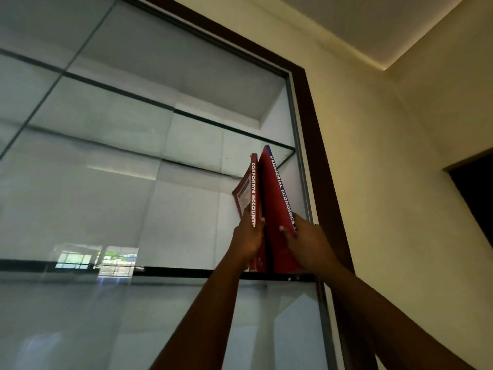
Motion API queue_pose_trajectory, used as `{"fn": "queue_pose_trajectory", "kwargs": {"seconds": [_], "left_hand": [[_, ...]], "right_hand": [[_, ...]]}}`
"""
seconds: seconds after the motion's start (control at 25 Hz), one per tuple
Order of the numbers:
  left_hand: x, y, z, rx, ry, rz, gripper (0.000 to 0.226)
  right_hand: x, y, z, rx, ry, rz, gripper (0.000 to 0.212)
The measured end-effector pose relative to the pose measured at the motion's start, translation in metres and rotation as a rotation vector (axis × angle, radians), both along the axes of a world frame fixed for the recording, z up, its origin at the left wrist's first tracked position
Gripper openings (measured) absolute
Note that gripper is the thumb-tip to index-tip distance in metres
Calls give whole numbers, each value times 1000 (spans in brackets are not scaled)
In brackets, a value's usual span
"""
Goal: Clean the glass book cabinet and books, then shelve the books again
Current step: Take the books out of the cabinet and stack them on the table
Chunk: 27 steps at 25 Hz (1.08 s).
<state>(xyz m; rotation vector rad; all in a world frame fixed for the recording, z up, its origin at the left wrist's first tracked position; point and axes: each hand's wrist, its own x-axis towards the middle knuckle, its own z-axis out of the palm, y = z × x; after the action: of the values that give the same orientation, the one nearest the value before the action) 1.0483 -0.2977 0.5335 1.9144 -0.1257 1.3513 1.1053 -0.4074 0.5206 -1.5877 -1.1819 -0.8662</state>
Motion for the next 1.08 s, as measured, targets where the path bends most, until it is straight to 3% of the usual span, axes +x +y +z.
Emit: {"fn": "queue_pose_trajectory", "kwargs": {"seconds": [0.12, 0.24, 0.6, 1.08], "left_hand": [[-20, -20, -6, -64, -137, -17, 46], [-41, -43, -7, -143, -217, -173, 43], [-144, -144, -46, -153, -70, -300, 41], [-319, -238, -280, -519, 322, -100, 35]], "right_hand": [[-18, -32, 4, 0, -38, -93, 48], [-43, -66, 11, 32, -111, -223, 46], [-133, -176, -25, 44, -167, -456, 44], [-254, -272, -230, -381, 167, -152, 42]]}}
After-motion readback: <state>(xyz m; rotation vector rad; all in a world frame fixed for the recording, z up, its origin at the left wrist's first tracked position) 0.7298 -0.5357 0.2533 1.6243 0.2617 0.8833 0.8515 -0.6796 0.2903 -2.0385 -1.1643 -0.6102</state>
